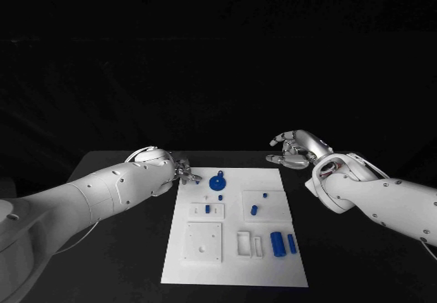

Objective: Assemble the parts on the task board

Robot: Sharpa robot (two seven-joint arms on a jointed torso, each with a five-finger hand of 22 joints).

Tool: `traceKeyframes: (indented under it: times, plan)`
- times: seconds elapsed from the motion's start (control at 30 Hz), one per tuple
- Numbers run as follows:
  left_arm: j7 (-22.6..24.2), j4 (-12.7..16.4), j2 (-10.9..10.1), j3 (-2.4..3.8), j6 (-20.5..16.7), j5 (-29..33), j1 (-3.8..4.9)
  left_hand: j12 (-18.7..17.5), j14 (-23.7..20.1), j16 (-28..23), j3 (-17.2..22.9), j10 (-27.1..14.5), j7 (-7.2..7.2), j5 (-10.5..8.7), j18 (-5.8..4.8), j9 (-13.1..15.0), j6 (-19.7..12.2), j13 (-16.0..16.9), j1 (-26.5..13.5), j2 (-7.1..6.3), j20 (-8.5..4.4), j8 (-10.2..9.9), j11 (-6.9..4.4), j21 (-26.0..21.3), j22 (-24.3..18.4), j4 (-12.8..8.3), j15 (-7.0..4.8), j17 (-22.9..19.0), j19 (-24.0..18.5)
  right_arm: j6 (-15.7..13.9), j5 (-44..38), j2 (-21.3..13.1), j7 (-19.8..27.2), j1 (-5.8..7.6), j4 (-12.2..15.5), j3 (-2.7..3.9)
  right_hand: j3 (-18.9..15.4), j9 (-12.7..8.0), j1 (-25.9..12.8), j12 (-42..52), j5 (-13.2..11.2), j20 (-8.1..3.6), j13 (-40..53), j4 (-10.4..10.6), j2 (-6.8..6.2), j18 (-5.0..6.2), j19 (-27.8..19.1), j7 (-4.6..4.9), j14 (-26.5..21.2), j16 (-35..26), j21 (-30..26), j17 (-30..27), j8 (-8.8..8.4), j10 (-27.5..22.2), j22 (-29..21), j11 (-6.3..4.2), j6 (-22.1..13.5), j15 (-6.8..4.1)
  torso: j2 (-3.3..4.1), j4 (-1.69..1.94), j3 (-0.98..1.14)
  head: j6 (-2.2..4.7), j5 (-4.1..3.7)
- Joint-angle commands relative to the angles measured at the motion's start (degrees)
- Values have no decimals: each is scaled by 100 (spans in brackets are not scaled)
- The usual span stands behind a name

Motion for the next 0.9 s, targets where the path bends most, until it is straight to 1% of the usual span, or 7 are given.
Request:
traceKeyframes:
  times: [0.03, 0.17, 0.37, 0.5, 0.7, 0.8, 0.9]
  plan:
    - [90, -64, 40, 2, 72, 144, 3, 36, -40, 17, -46, -58, 12, -31, 37, -9, -31, 9, 0, 84, -395, 6, 10, 19, 36, 7, -9, 1, -27, 49, -23, 1, 31, 1, 16, 3, -4, -6, -30, 19, 30, -42, -10, 37, 11, 810, -9, 24, 43, -21, -27, 5, -2, -123, 43, 71, 25, 2, 8, -8, -2, -11, 5]
    - [114, -121, 69, 2, 103, 271, 3, 40, -45, 11, -77, -79, 17, -31, 32, -15, -48, 9, 10, 126, -400, 0, 15, 18, 36, 7, -5, -2, -32, 47, -24, 0, 30, 1, 23, 3, -5, -7, -30, 20, 31, -43, -11, 37, 11, 810, -8, 24, 43, -22, -27, 5, -2, -123, 43, 71, 25, 2, 3, -4, 1, -27, -8]
    - [145, -173, 113, 3, 113, 314, 3, 44, -50, 6, -110, -94, 22, -31, 27, -20, -61, 8, 2, 138, -402, -5, 19, 16, 36, 12, -1, -5, -39, 45, -26, 4, 30, 1, 29, 3, -7, -7, -28, 21, 33, -44, -12, 37, 9, 810, -7, 24, 45, -22, -28, 6, -2, -123, 43, 71, 24, 2, 10, -2, -1, -34, -27]
    - [158, -202, 137, 2, 129, 343, 1, 45, -52, 4, -120, -99, 23, -31, 26, -22, -65, 8, 1, 143, -403, -7, 21, 15, 35, 13, 0, -7, -41, 43, -28, 9, 29, 1, 27, 3, -8, -7, -26, 22, 34, -44, -13, 37, 10, 811, -7, 24, 45, -22, -28, 6, -2, -122, 44, 71, 24, 2, 14, -1, 3, -41, -30]
    - [170, -249, 160, 2, 174, 395, 0, 51, -56, 1, -137, -107, 23, -31, 23, -24, -63, 9, 8, 171, -406, -4, 21, 13, 35, 9, 1, -8, -47, 40, -31, 11, 30, 1, 28, 3, -10, -7, -25, 22, 34, -45, -14, 37, 9, 810, -6, 24, 45, -23, -28, 6, -3, -123, 44, 71, 23, 2, 13, 1, 3, -58, -39]
    - [179, -271, 175, 2, 201, 401, 0, 59, -57, 2, -161, -113, 22, -31, 21, -25, -61, 10, 37, 208, -411, -1, 21, 12, 37, -4, 1, -9, -52, 40, -31, 15, 31, 1, 28, 3, -11, -8, -24, 22, 34, -45, -15, 38, 9, 810, -6, 24, 46, -23, -29, 6, -3, -123, 44, 71, 23, 2, 8, 0, 4, -64, -42]
    - [189, -298, 193, 0, 238, 423, -5, 75, -59, 5, -209, -121, 19, -31, 18, -27, -58, 12, 117, 292, -419, 7, 18, 16, 42, -36, -2, -7, -61, 40, -31, 34, 34, 2, 14, 4, -11, -8, -23, 23, 34, -46, -16, 38, 9, 810, -6, 24, 46, -23, -29, 6, -3, -123, 44, 71, 23, 2, 6, -1, 5, -67, -41]
